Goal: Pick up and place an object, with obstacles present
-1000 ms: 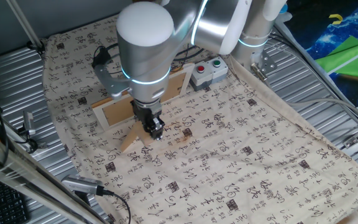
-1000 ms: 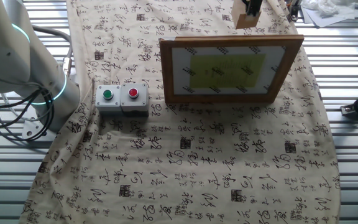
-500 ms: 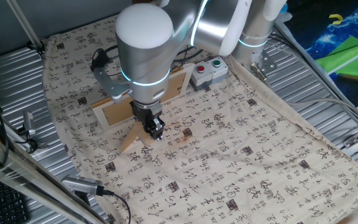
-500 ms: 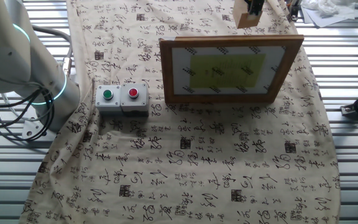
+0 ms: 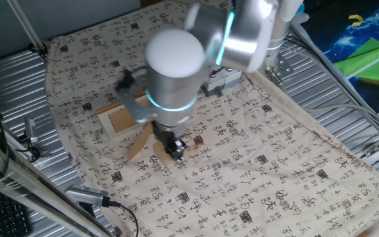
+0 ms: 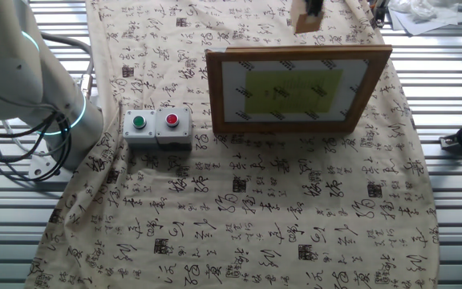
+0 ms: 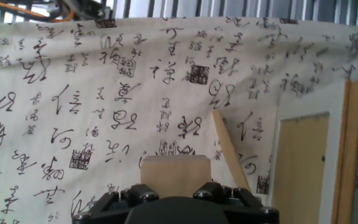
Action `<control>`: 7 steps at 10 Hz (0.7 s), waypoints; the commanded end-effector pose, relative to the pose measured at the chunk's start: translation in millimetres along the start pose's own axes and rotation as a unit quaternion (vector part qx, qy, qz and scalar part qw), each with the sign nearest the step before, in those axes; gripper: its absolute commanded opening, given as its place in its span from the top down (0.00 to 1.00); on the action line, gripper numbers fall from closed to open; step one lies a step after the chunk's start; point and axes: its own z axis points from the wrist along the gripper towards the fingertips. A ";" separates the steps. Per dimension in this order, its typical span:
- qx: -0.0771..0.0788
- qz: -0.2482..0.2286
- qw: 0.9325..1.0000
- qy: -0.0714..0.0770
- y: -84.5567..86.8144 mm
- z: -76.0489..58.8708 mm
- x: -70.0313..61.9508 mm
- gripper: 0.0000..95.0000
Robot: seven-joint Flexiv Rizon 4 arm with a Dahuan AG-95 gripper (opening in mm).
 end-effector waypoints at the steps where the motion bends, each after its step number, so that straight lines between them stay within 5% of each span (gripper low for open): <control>1: -0.009 0.005 1.000 -0.001 0.7 21.2 25.9 1.00; 5: -0.018 0.015 1.000 0.001 7.4 50.3 37.9 1.00; 7: -0.021 0.017 1.000 0.001 8.7 76.3 42.1 1.00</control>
